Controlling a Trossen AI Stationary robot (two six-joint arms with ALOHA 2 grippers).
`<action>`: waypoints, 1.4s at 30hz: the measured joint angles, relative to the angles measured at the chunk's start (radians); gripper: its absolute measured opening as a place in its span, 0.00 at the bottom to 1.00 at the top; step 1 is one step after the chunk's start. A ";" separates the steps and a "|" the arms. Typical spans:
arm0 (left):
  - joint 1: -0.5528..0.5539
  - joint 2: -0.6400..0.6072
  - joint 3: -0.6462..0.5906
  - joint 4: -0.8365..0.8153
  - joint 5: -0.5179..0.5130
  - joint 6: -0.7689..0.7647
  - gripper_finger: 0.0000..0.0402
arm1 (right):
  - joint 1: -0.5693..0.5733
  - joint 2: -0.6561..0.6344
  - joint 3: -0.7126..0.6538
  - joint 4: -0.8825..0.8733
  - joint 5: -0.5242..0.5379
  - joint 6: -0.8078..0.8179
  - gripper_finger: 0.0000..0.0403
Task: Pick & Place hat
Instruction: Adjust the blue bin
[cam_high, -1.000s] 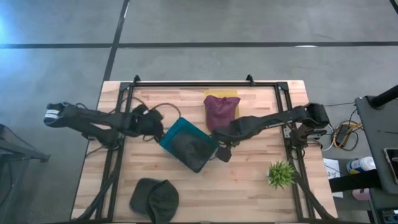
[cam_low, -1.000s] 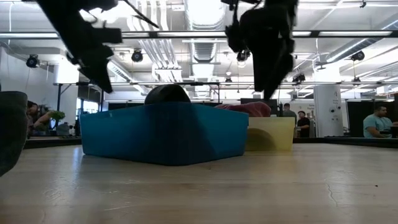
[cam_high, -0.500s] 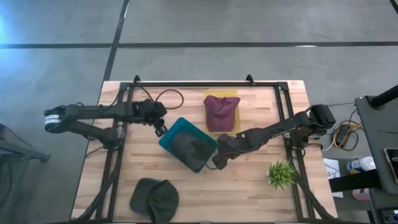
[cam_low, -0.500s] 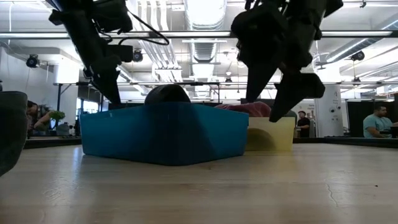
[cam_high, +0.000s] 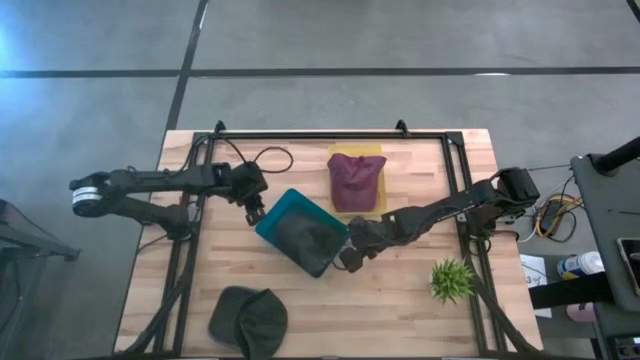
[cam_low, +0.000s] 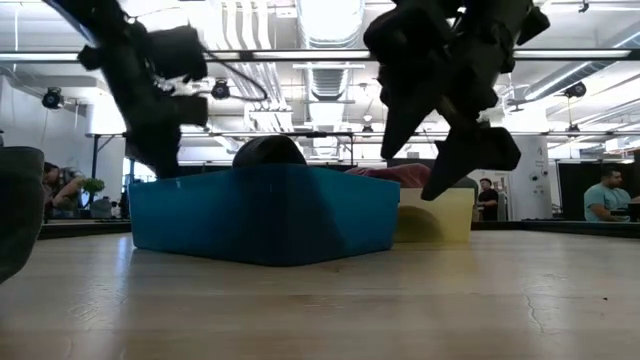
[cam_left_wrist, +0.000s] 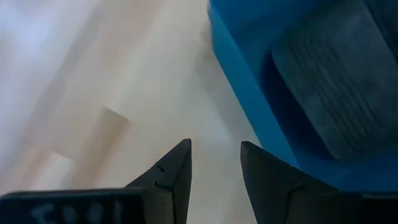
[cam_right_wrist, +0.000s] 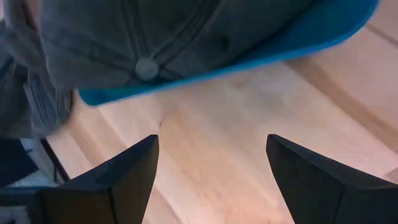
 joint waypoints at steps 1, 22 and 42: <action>0.004 0.000 -0.019 0.011 0.024 -0.009 0.33 | -0.004 0.000 0.000 0.001 0.002 0.006 0.72; -0.139 0.000 -0.186 0.238 0.226 -0.378 0.33 | -0.103 0.001 -0.001 -0.002 0.049 -0.032 0.71; -0.502 -0.016 -0.181 0.294 0.148 -0.756 0.33 | -0.127 0.001 -0.001 0.042 0.136 -0.123 0.70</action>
